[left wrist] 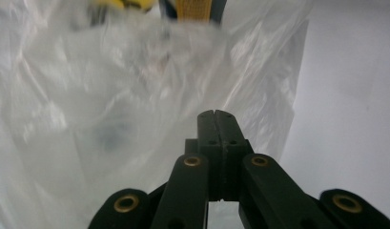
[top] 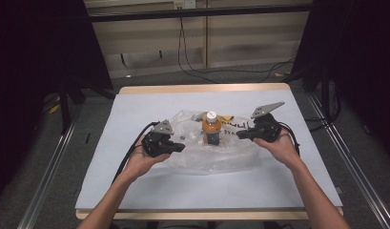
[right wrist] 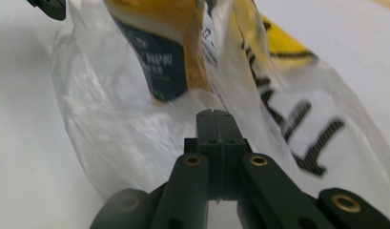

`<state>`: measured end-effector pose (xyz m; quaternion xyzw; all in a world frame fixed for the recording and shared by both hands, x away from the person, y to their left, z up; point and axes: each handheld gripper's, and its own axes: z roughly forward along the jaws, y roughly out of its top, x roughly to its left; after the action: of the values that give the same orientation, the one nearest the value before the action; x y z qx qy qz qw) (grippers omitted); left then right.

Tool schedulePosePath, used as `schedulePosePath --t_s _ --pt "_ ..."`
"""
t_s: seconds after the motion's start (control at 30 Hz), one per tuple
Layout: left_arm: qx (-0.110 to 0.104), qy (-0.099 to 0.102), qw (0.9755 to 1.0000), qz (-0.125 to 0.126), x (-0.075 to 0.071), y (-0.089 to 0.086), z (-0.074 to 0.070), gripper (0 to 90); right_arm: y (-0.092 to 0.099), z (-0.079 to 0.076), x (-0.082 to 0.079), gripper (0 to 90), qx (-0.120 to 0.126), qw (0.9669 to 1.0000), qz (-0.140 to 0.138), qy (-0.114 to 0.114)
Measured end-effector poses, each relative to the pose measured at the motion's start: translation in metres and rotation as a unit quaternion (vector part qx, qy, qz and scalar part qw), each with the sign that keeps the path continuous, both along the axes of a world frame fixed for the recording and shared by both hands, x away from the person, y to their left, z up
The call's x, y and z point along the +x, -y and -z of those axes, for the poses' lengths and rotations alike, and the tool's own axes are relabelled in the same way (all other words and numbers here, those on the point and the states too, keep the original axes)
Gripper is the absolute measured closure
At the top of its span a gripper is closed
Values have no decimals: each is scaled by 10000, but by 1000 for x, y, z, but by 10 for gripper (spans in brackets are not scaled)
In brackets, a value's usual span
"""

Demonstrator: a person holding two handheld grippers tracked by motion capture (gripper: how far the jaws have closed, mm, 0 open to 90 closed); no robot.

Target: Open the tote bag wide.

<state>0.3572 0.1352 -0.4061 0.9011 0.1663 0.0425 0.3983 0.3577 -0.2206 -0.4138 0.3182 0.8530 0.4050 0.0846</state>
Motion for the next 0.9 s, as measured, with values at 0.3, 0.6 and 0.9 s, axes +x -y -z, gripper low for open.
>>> schedulePosePath --t_s 0.3,0.6,0.9 --pt "375 87 9988 309 17 55 -10 900 -30 -4 22 900 -192 9995 -210 -139" --pt "1074 -278 9919 621 16 89 41 900 -56 31 61 900 -752 9909 -501 -995" --pt "1282 -169 9857 1085 -29 89 55 900 -65 46 107 900 -1137 9816 -372 -1488"
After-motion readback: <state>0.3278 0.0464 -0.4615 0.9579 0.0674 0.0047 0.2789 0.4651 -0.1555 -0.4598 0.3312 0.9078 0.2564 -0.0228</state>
